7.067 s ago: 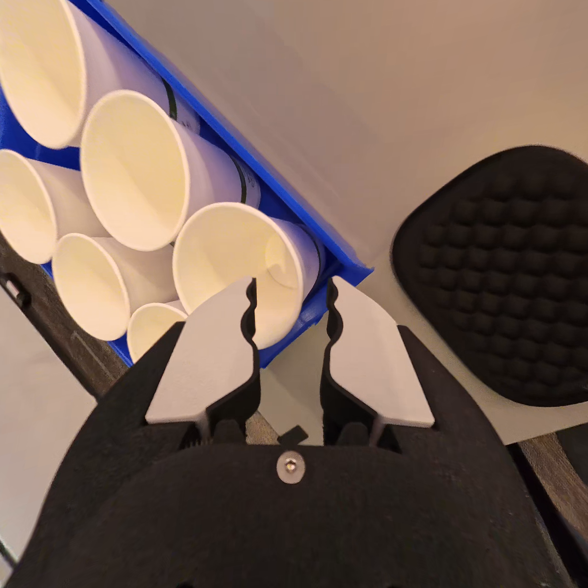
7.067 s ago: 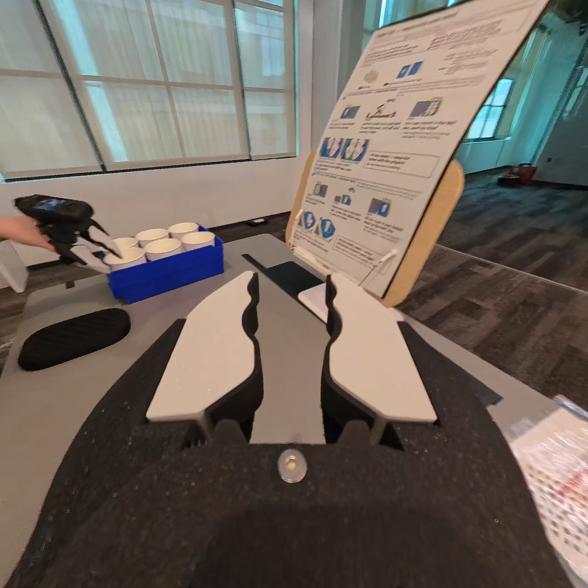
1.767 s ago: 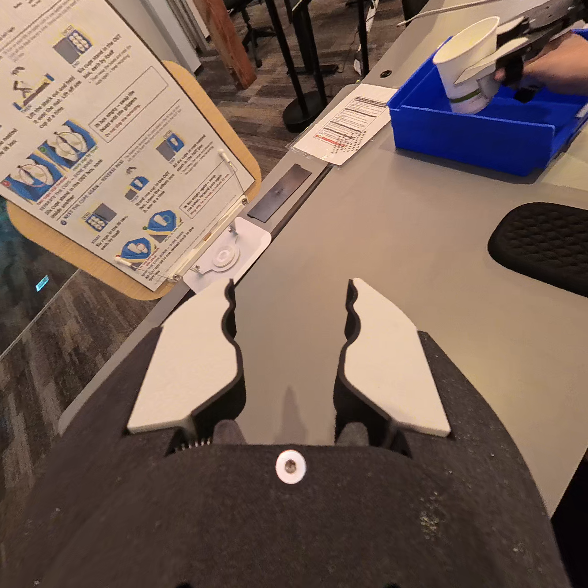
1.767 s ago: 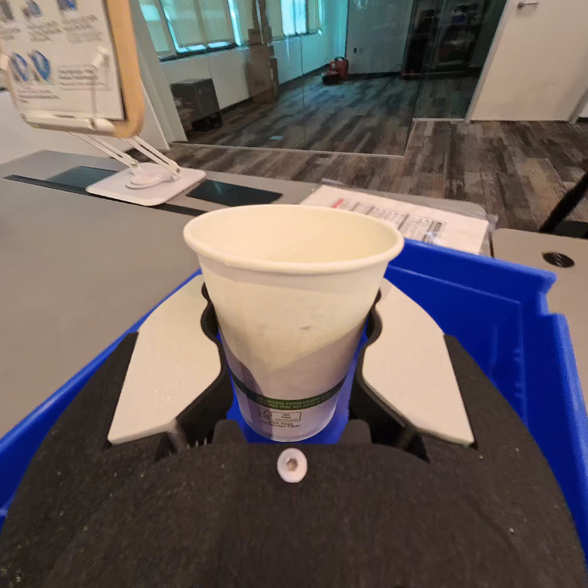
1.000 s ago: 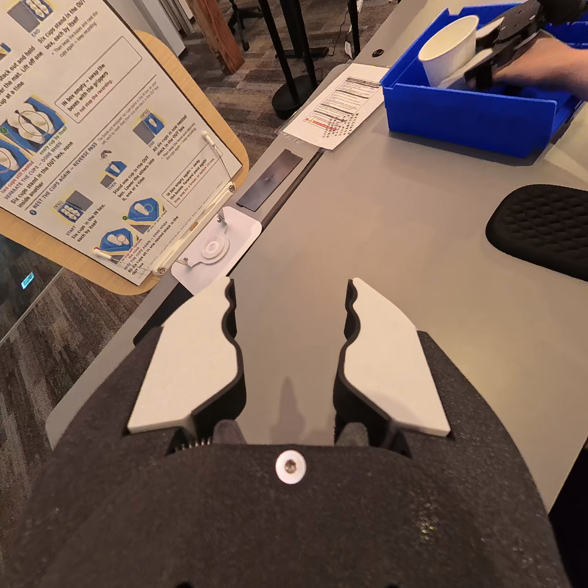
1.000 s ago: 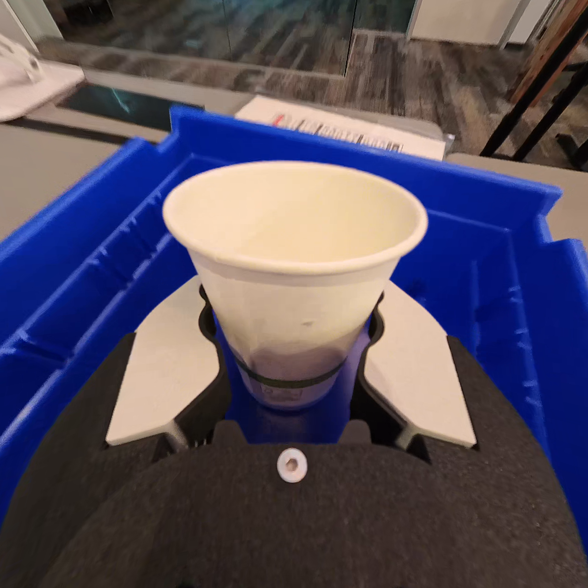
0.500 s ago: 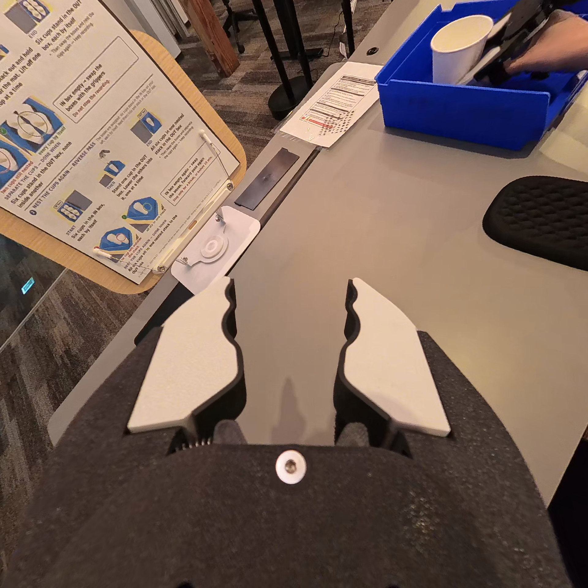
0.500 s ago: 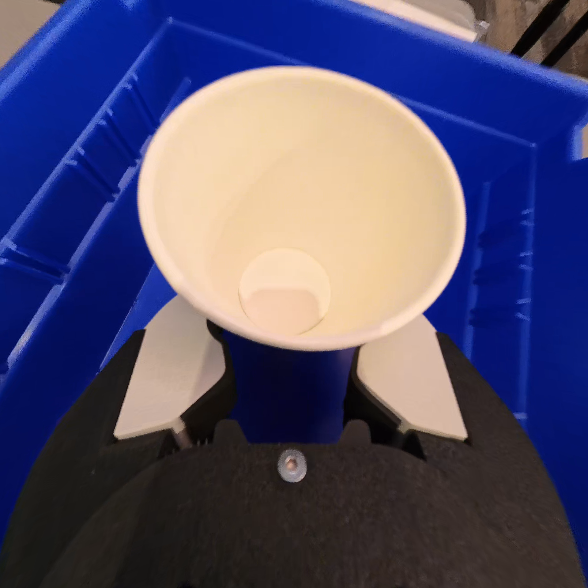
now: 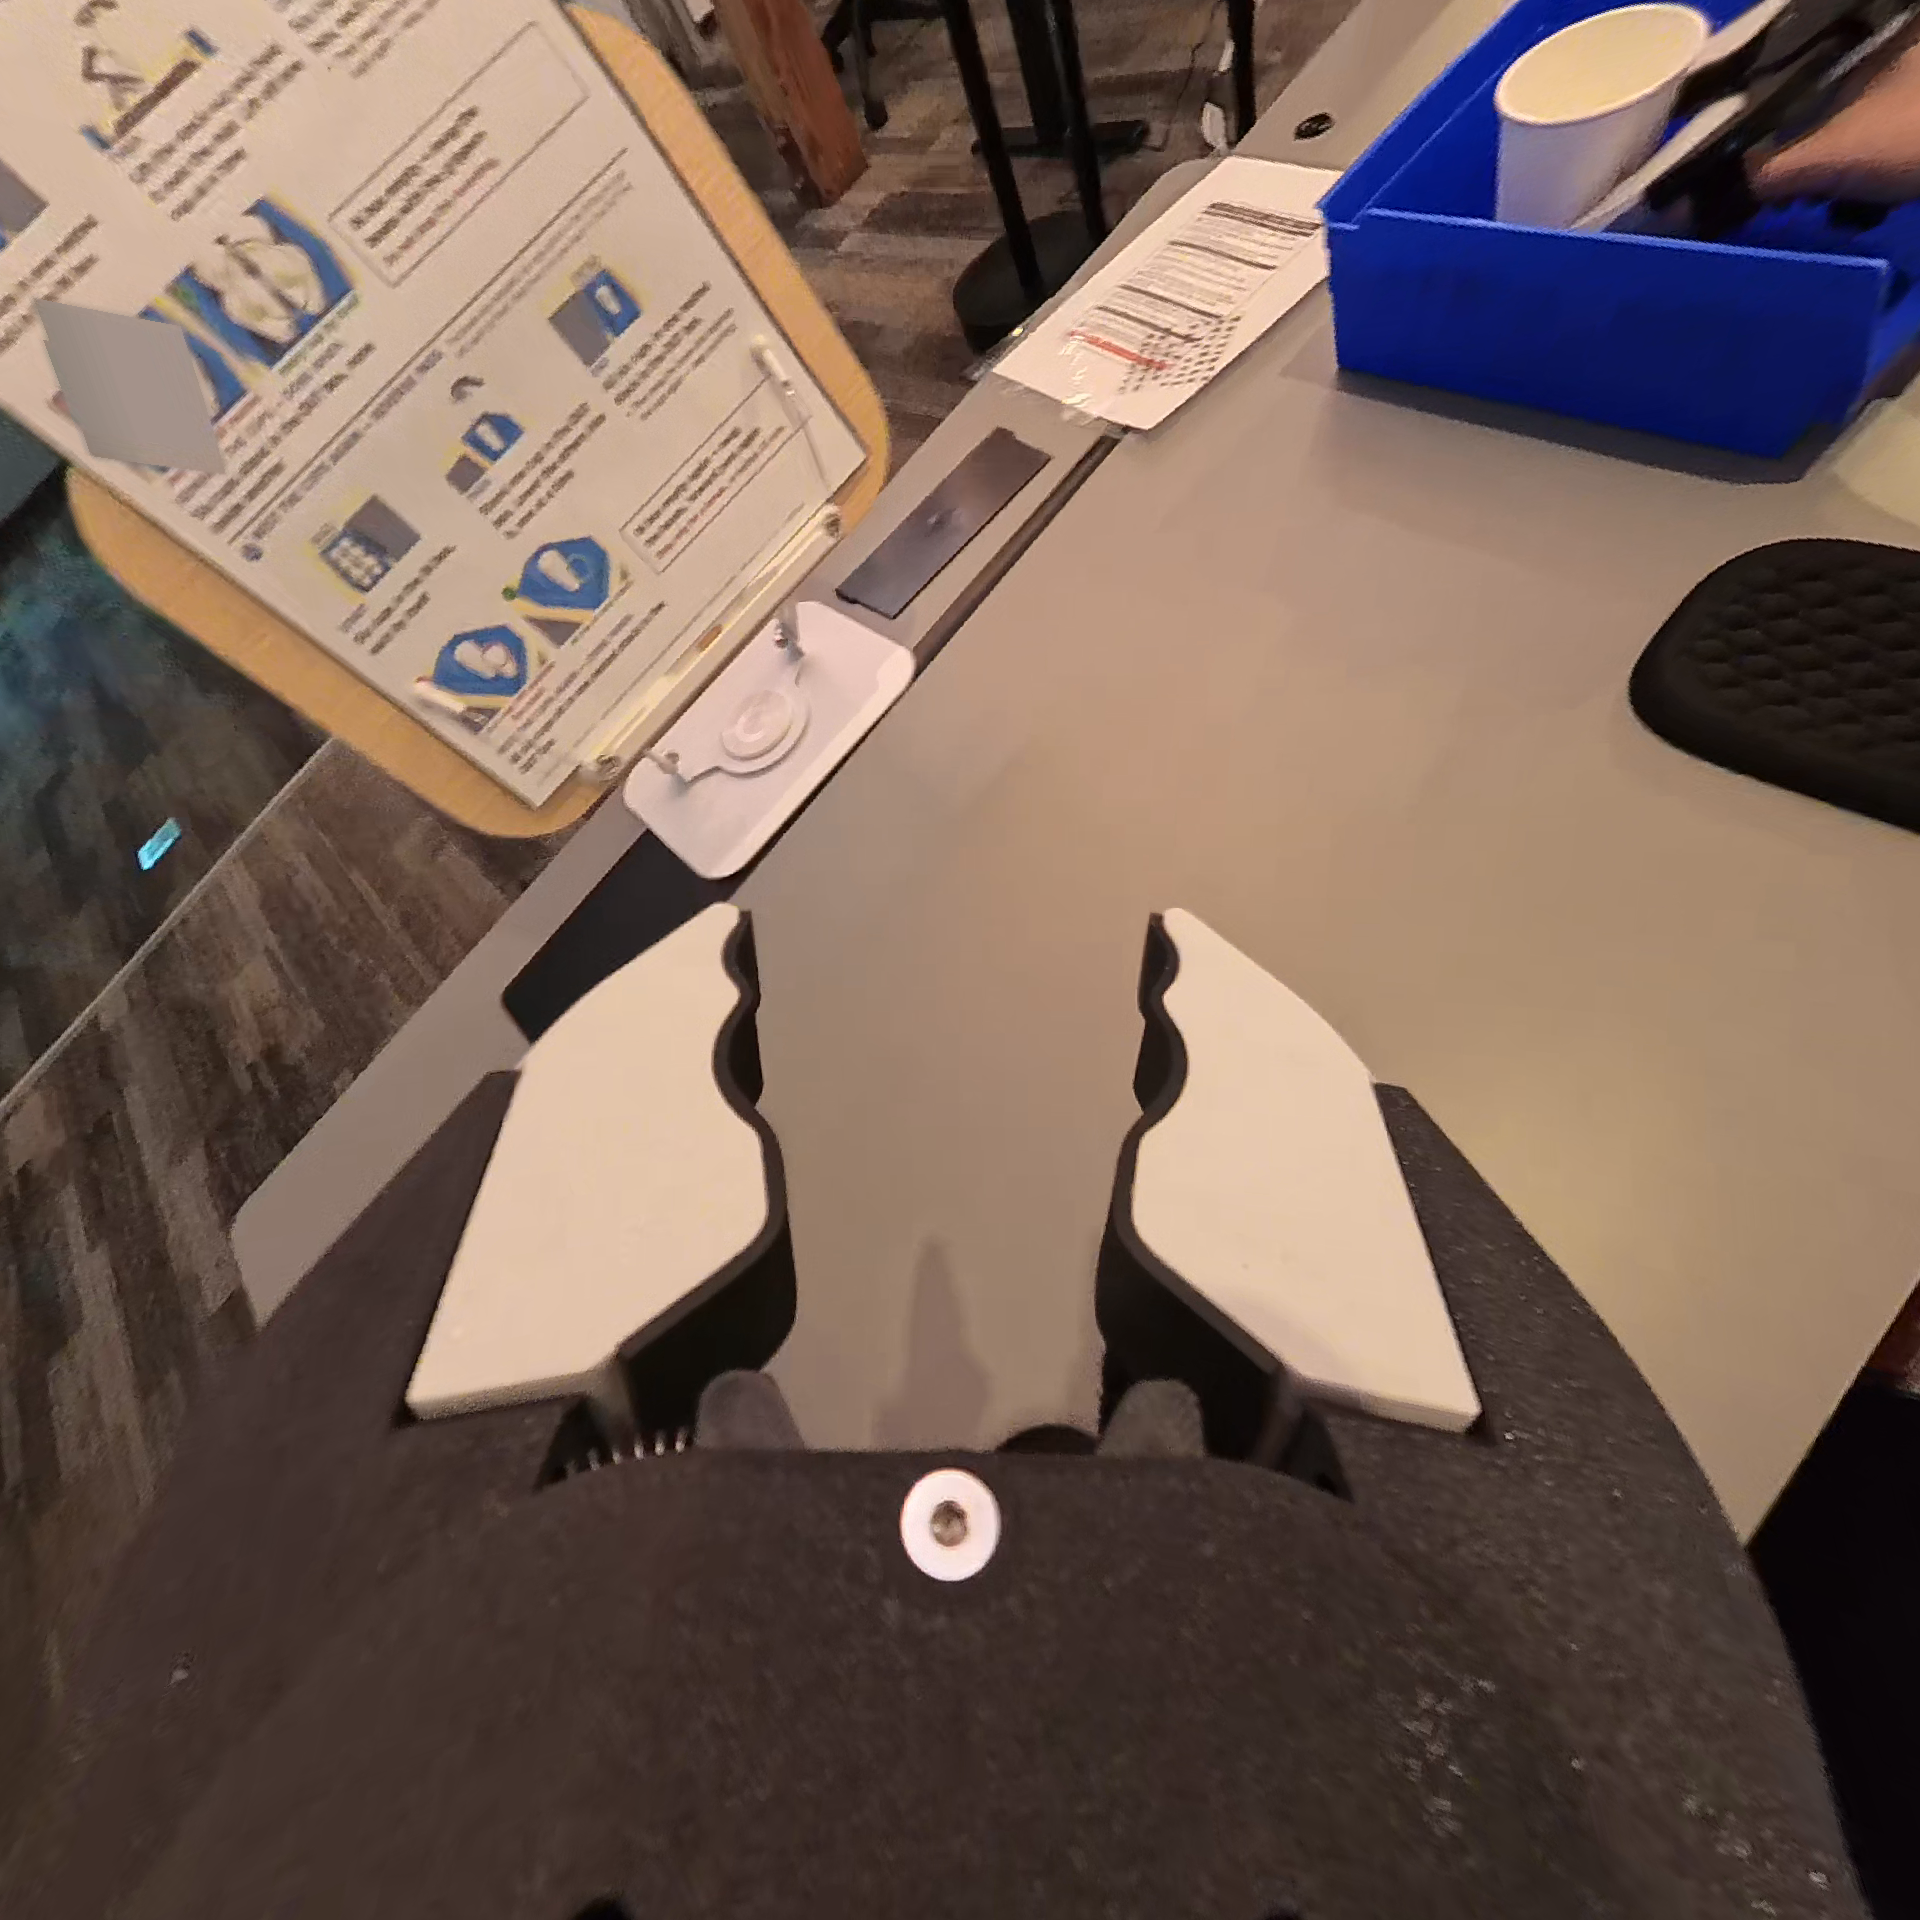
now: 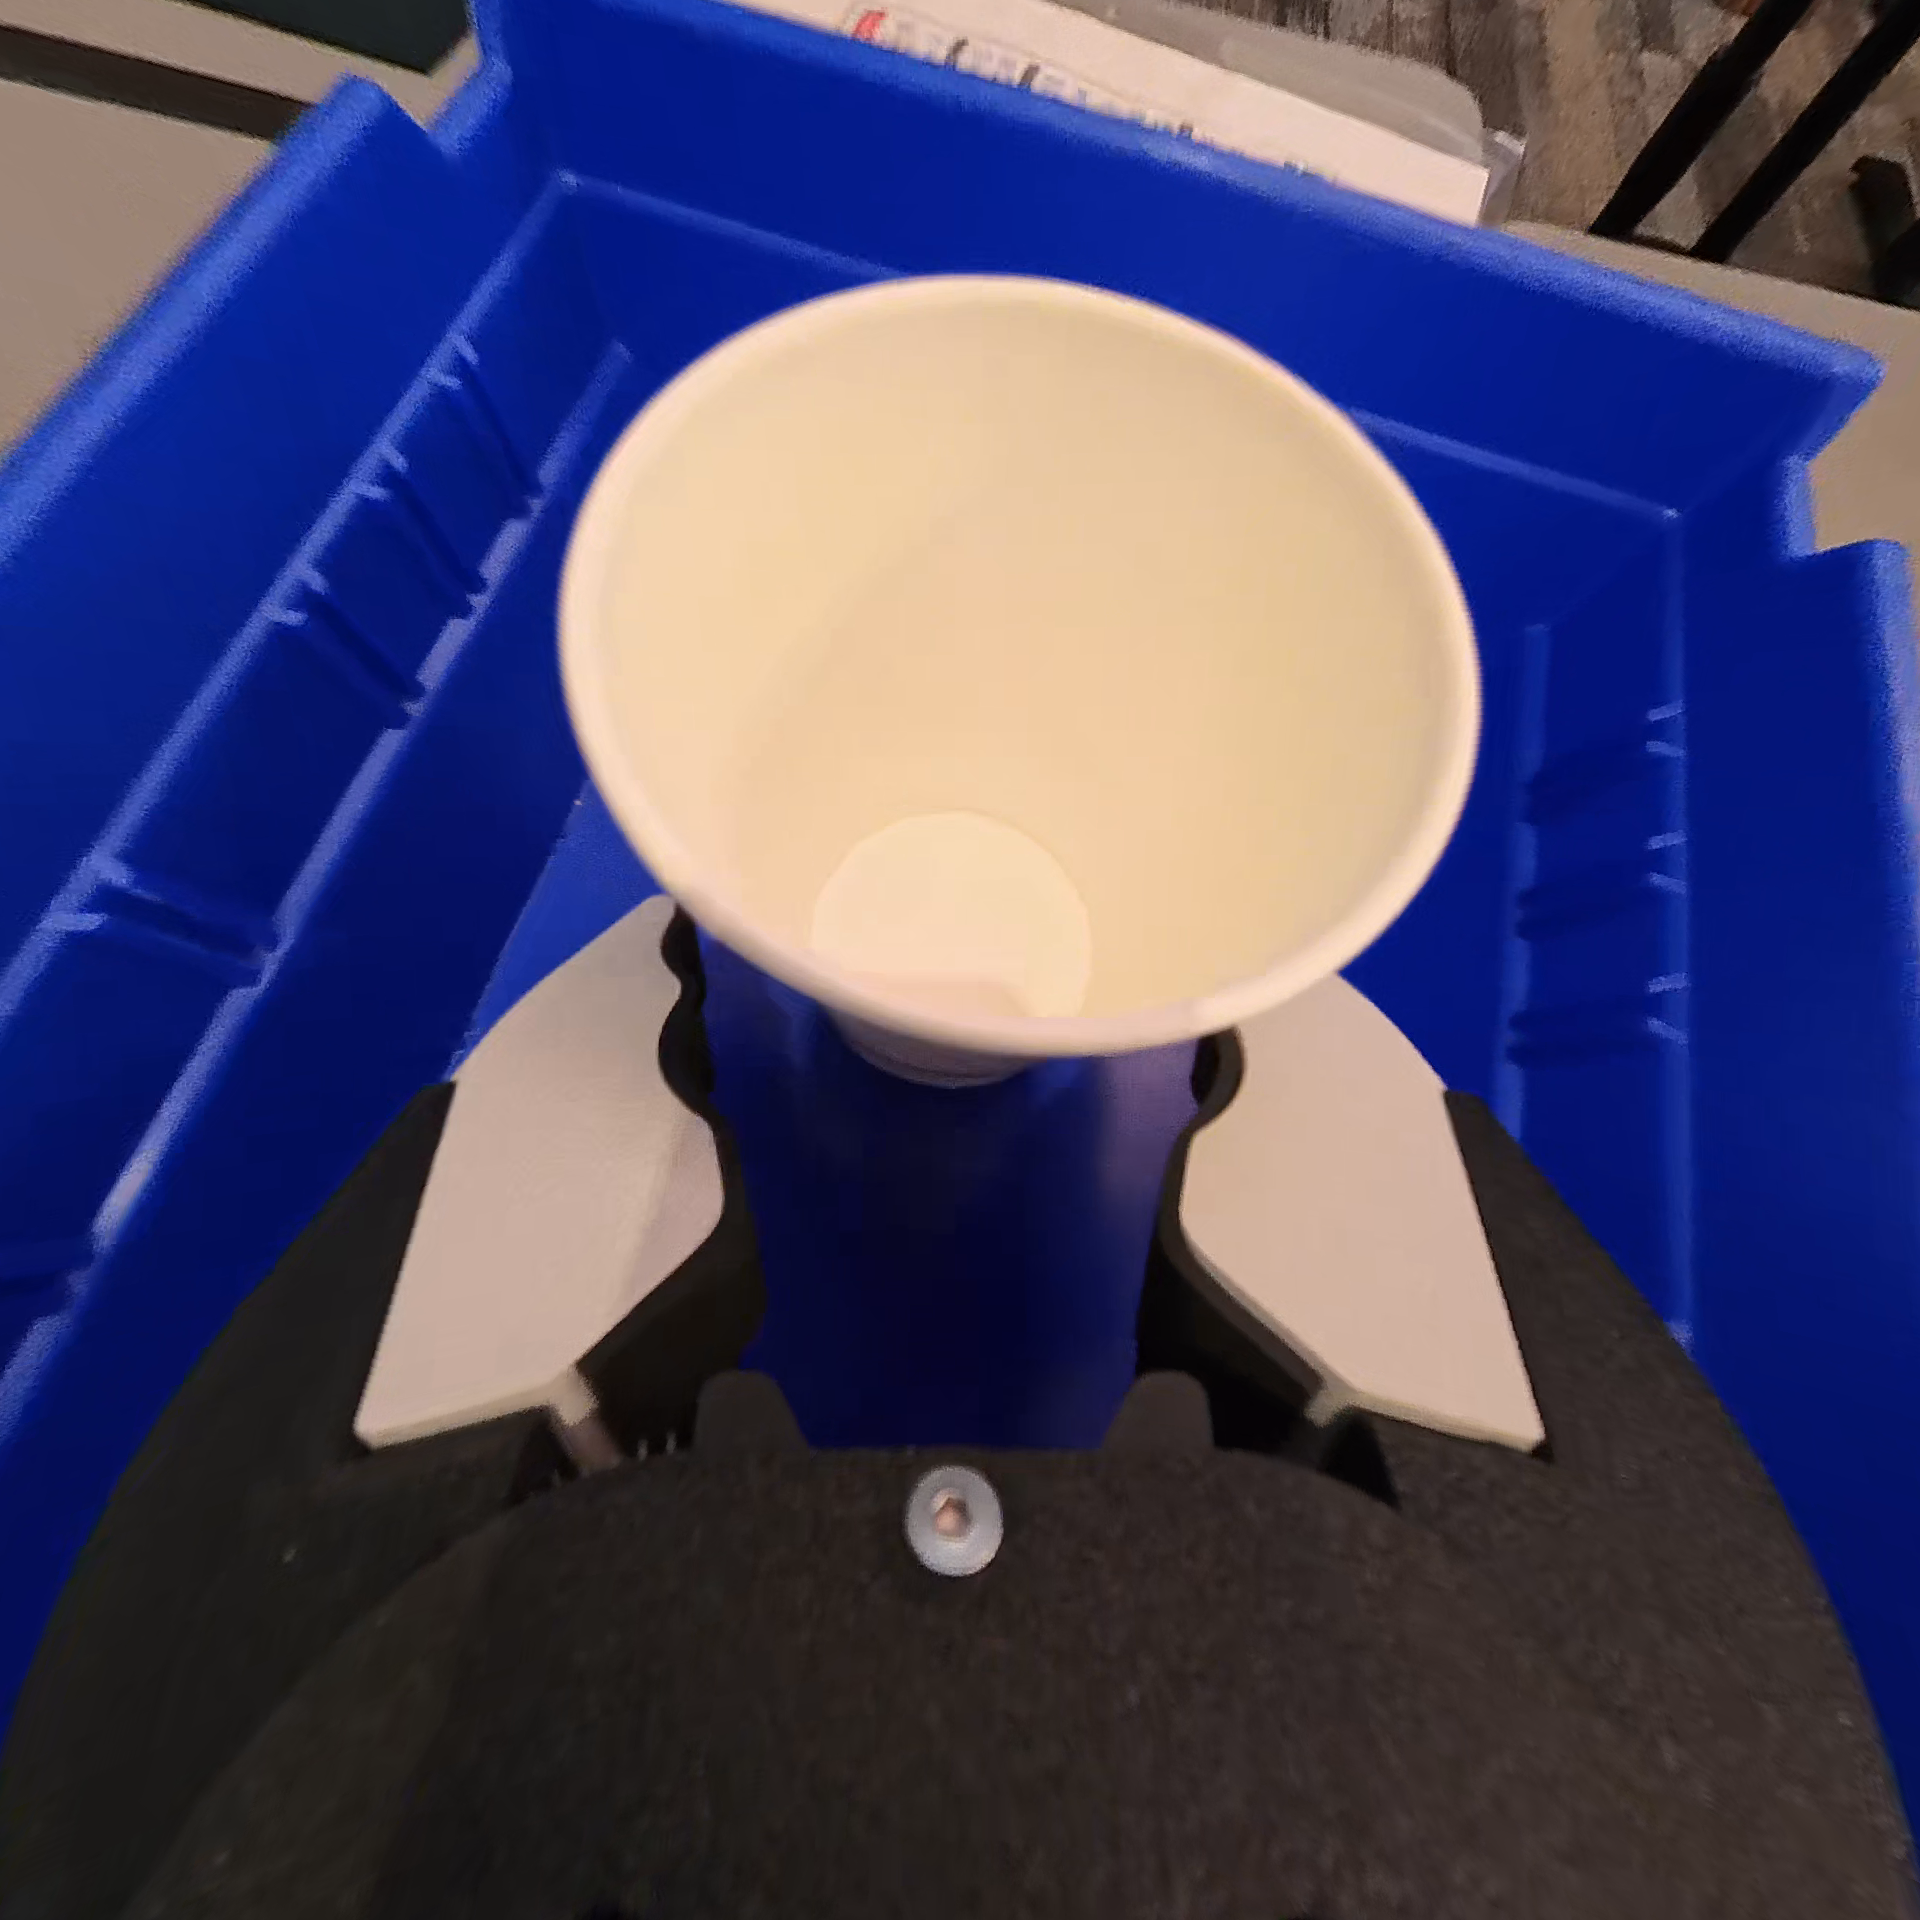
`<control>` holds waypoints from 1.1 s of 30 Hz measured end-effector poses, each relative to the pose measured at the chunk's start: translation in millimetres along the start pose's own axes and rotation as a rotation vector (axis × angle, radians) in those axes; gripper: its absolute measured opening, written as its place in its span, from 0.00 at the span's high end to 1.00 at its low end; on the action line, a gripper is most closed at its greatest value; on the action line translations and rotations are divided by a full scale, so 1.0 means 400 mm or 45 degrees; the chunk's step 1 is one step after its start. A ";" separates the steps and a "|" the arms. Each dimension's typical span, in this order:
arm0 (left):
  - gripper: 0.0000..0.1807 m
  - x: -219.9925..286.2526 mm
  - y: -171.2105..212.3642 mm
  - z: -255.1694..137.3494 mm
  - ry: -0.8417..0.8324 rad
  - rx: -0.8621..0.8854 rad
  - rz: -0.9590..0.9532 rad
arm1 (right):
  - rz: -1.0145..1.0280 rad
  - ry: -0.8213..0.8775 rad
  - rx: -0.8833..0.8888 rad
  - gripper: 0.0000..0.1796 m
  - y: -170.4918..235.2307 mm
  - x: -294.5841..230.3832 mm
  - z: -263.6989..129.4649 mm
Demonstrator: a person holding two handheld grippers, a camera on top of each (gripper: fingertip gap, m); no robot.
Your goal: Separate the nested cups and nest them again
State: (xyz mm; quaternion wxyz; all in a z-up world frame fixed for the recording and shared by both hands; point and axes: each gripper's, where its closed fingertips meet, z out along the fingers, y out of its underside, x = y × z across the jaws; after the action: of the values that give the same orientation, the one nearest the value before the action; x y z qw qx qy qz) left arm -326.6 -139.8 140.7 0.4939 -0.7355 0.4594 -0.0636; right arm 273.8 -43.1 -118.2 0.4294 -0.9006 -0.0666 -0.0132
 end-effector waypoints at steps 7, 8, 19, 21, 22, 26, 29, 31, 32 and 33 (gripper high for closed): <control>0.61 -0.192 0.174 -0.118 -0.204 -0.125 -0.141 | -0.039 0.102 0.183 0.49 -0.087 0.007 -0.152; 0.61 -0.228 0.220 -0.134 -0.248 -0.176 -0.159 | -0.058 0.133 0.198 0.48 -0.100 0.010 -0.178; 0.65 -0.374 0.812 -0.240 -0.354 -0.862 -0.400 | -0.179 0.014 0.206 0.45 -0.204 -0.120 -0.269; 0.68 -0.392 0.859 -0.234 -0.370 -0.918 -0.387 | -0.232 0.007 0.278 0.46 -0.254 -0.165 -0.277; 0.68 -0.397 0.876 -0.229 -0.366 -0.949 -0.378 | -0.253 -0.012 0.316 0.46 -0.279 -0.192 -0.279; 0.73 -0.402 0.919 -0.200 -0.323 -1.054 -0.366 | -0.323 -0.133 0.391 0.46 -0.340 -0.313 -0.277; 0.78 -0.400 0.945 -0.182 -0.281 -1.131 -0.351 | -0.416 -0.158 0.392 0.46 -0.359 -0.375 -0.268; 0.80 -0.396 0.964 -0.178 -0.257 -1.191 -0.360 | -0.455 -0.183 0.389 0.46 -0.366 -0.408 -0.260; 0.82 -0.390 0.971 -0.174 -0.233 -1.210 -0.375 | -0.465 -0.201 0.387 0.46 -0.369 -0.423 -0.256; 0.86 -0.383 0.977 -0.172 -0.207 -1.229 -0.384 | -0.472 -0.220 0.387 0.46 -0.371 -0.437 -0.252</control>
State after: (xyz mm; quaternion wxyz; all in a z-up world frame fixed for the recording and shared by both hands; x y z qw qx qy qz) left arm -691.0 -107.7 -76.2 0.1176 -0.9404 0.2853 0.1427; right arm 84.4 -47.9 45.8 0.5428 -0.7959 -0.2682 -0.0045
